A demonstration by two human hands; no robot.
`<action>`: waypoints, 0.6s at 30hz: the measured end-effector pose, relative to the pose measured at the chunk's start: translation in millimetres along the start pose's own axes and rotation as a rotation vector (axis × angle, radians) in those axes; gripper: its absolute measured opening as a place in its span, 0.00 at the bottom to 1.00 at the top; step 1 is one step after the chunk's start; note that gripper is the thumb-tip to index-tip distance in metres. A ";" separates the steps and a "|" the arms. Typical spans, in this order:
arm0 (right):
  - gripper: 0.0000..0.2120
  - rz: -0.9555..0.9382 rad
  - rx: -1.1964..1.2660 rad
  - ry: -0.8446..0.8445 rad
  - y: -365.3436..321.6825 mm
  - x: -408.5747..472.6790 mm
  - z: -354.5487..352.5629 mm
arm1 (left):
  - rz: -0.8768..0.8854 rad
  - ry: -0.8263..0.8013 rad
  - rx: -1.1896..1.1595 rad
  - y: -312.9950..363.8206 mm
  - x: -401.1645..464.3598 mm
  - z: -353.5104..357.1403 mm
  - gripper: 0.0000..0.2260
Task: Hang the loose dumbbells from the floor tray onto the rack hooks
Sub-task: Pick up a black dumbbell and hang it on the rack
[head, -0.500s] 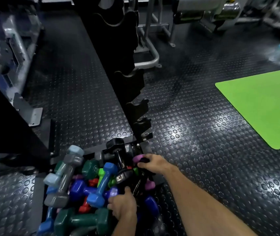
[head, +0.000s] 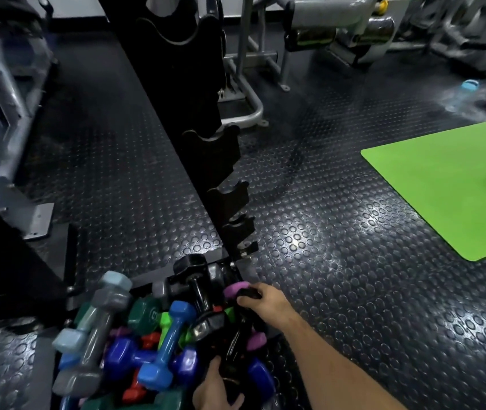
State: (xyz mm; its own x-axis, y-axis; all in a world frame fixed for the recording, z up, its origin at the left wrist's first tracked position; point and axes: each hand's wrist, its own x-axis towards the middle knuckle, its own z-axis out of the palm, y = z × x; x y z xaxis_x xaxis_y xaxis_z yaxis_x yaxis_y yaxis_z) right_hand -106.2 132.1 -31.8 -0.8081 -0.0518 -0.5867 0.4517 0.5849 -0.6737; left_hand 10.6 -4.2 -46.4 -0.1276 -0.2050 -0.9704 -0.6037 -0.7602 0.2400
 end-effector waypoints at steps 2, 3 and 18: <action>0.21 -0.006 0.024 0.030 5.7 2.0 1.2 | 0.059 -0.059 -0.008 -3.0 7.1 2.3 0.16; 0.21 -0.013 0.042 0.035 6.7 0.7 -0.3 | 0.091 -0.056 0.039 -6.4 14.4 1.7 0.15; 0.18 -0.128 0.339 0.129 -17.6 -5.0 -88.3 | 0.052 -0.474 0.217 0.6 -41.7 32.7 0.14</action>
State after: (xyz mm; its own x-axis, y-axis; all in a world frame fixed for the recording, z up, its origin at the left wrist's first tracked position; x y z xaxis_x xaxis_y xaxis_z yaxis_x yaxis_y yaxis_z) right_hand -143.5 193.5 22.6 -0.8971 0.0078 -0.4418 0.4263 0.2786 -0.8606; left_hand -10.1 24.0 -6.7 -0.4736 0.1005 -0.8750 -0.7296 -0.6012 0.3258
